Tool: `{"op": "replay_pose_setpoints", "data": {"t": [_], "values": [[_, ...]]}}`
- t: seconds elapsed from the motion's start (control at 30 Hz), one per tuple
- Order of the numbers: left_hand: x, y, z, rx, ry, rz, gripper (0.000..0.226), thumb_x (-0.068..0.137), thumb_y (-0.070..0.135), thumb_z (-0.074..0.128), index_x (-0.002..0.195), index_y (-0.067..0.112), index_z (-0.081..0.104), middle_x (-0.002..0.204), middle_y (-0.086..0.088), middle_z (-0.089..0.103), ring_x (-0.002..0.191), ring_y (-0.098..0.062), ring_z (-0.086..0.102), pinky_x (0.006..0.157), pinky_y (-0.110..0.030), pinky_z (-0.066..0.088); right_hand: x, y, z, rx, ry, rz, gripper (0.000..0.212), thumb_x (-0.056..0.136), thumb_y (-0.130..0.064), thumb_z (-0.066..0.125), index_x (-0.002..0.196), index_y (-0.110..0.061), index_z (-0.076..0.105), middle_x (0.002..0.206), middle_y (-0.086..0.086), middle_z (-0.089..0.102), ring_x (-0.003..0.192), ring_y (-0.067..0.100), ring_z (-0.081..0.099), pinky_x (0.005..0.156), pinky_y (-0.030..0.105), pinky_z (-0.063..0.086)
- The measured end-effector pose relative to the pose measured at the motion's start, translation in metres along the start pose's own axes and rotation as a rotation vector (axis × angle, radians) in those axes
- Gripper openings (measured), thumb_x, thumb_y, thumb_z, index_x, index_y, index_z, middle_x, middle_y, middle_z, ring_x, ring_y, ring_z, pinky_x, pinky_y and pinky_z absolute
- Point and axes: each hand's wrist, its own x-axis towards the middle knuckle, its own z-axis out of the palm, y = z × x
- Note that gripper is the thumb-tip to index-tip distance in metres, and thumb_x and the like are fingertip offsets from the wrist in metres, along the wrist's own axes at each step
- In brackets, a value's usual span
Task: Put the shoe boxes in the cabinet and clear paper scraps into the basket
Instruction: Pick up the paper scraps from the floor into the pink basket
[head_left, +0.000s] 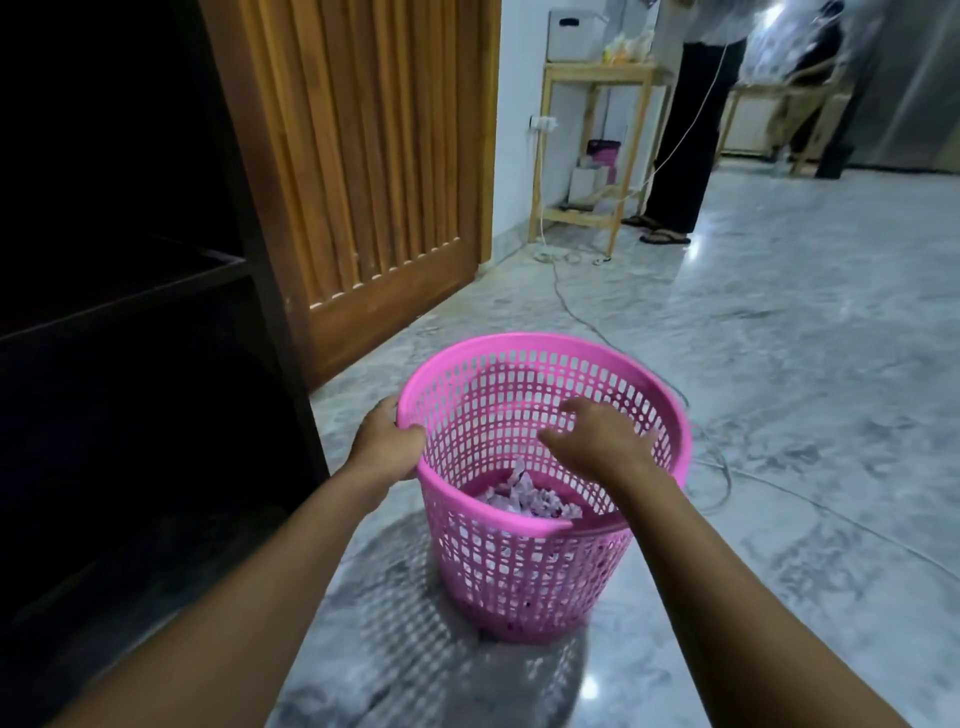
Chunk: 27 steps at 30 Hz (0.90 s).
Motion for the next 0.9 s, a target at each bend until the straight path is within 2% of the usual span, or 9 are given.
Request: {"op": "replay_pose_setpoints", "data": {"t": [0.1,0.2,0.3,0.37,0.47,0.57,0.67,0.77,0.9], "values": [[-0.011,0.000,-0.011,-0.055,0.053,-0.028,0.043,0.090,-0.002,0.043,0.126,0.017,0.057,0.097,-0.012,0.070,0.077,-0.031,0.071,0.057,-0.039,0.060,0.003,0.005,0.004,-0.055,0.021,0.076,0.070,0.085,-0.057,0.057,0.146,-0.027,0.040,0.152,0.016,0.038,0.142,0.034,0.031,0.117,0.065,0.013],[-0.030,-0.008,-0.037,-0.082,0.138,-0.046,0.038,0.089,-0.001,0.046,0.120,0.014,0.063,0.086,-0.011,0.071,0.060,-0.024,0.068,0.044,-0.027,0.051,-0.001,-0.004,0.005,-0.121,0.060,0.123,0.074,0.085,-0.051,0.059,0.148,-0.023,0.033,0.156,0.017,0.023,0.146,0.035,0.019,0.114,0.065,0.008],[-0.054,-0.015,-0.071,-0.093,0.208,-0.057,0.034,0.090,-0.002,0.048,0.112,0.015,0.068,0.075,-0.006,0.071,0.045,-0.015,0.065,0.044,-0.024,0.049,0.002,-0.018,0.005,-0.070,0.008,0.131,0.068,0.085,-0.042,0.062,0.144,-0.019,0.037,0.143,0.017,0.038,0.134,0.039,0.039,0.109,0.054,0.033],[-0.071,-0.021,-0.096,-0.084,0.242,-0.081,0.034,0.090,-0.004,0.049,0.111,0.016,0.067,0.076,-0.007,0.071,0.043,-0.012,0.065,0.039,-0.022,0.048,0.006,-0.030,0.006,-0.015,-0.037,0.077,0.053,0.084,-0.029,0.062,0.132,-0.013,0.049,0.130,0.019,0.053,0.119,0.037,0.055,0.096,0.042,0.045],[-0.094,-0.037,-0.134,-0.010,0.334,-0.136,0.037,0.088,-0.002,0.052,0.120,0.014,0.063,0.081,-0.010,0.071,0.049,-0.017,0.067,0.042,-0.030,0.054,0.002,-0.054,0.011,0.051,-0.064,-0.032,0.029,0.078,-0.018,0.061,0.105,-0.006,0.066,0.097,0.017,0.065,0.087,0.032,0.061,0.073,0.032,0.045],[-0.114,-0.054,-0.162,0.005,0.423,-0.179,0.039,0.087,-0.002,0.053,0.123,0.012,0.062,0.077,-0.010,0.068,0.041,-0.012,0.061,0.037,-0.024,0.049,-0.012,-0.083,0.020,0.058,-0.095,-0.107,0.023,0.077,-0.014,0.061,0.097,-0.008,0.070,0.091,0.015,0.068,0.080,0.031,0.061,0.070,0.031,0.044],[-0.130,-0.065,-0.181,0.013,0.517,-0.222,0.038,0.086,-0.002,0.052,0.118,0.013,0.066,0.076,-0.008,0.068,0.051,-0.018,0.063,0.042,-0.025,0.049,-0.024,-0.109,0.029,0.116,-0.085,-0.193,0.024,0.081,-0.016,0.063,0.102,-0.010,0.073,0.096,0.016,0.070,0.085,0.033,0.064,0.072,0.032,0.046],[-0.140,-0.076,-0.193,0.009,0.553,-0.262,0.037,0.086,-0.002,0.048,0.111,0.014,0.070,0.082,-0.014,0.071,0.068,-0.030,0.069,0.060,-0.038,0.058,-0.033,-0.130,0.036,0.210,-0.088,-0.265,0.027,0.089,-0.014,0.061,0.112,-0.007,0.071,0.105,0.018,0.070,0.087,0.032,0.065,0.074,0.032,0.047],[-0.140,-0.080,-0.199,0.024,0.578,-0.239,0.033,0.087,-0.002,0.046,0.105,0.012,0.069,0.088,-0.018,0.070,0.071,-0.030,0.067,0.065,-0.040,0.058,-0.037,-0.147,0.045,0.331,-0.154,-0.306,0.035,0.096,-0.010,0.052,0.129,-0.007,0.062,0.104,0.014,0.068,0.072,0.021,0.061,0.070,0.033,0.051]]}}
